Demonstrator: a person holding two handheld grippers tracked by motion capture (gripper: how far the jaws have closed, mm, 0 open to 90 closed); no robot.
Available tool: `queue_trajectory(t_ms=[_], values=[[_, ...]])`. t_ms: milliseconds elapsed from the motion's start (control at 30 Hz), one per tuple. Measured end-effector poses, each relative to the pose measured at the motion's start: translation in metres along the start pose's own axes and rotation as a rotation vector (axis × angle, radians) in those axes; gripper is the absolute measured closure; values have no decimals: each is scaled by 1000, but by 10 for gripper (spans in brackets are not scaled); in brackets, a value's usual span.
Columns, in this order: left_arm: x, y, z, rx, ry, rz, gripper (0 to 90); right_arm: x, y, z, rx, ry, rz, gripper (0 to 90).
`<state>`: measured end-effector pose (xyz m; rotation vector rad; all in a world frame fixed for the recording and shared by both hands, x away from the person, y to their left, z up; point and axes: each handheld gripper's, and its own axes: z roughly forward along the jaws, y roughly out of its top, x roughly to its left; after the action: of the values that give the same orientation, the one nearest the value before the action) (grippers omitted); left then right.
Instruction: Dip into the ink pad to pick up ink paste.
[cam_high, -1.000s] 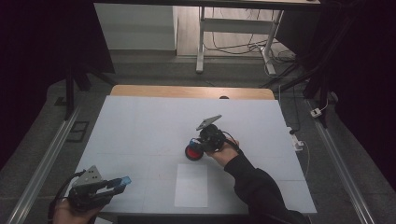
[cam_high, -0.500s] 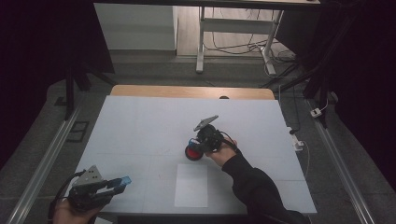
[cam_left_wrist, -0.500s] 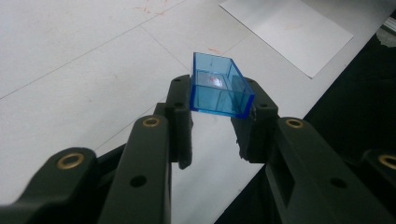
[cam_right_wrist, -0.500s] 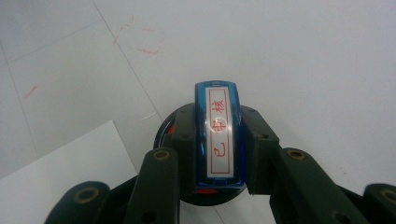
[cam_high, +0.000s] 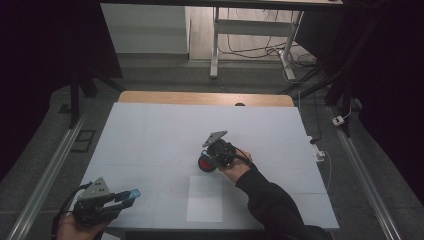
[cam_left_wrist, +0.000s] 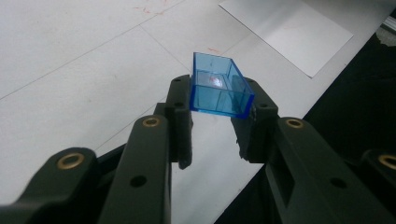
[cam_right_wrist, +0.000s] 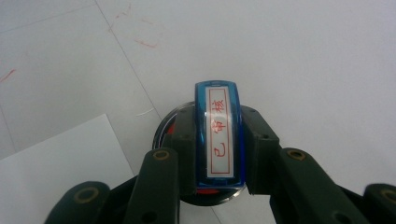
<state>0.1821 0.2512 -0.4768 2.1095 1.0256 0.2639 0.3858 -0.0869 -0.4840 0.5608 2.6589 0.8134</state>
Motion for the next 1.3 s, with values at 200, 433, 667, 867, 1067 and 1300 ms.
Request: queue_trajectory(t_ms=[200, 433, 667, 867, 1067, 1300], values=[[1, 0, 0, -1, -2, 0, 685, -14, -7, 1, -52, 82, 113, 702], [1, 0, 0, -2, -6, -5, 685, -19, -10, 1, -72, 110, 135, 699], [2, 0, 0, -4, -8, -8, 685, -18, -10, -1, -72, 102, 122, 697], [2, 0, -1, -6, -9, -10, 685, -21, -7, -13, -124, 98, 130, 697], [2, 0, -1, -6, -8, -10, 685, -19, -6, -16, -125, 120, 135, 697], [2, 0, -1, -7, -8, -11, 684, -13, -7, -7, -85, 135, 107, 696]])
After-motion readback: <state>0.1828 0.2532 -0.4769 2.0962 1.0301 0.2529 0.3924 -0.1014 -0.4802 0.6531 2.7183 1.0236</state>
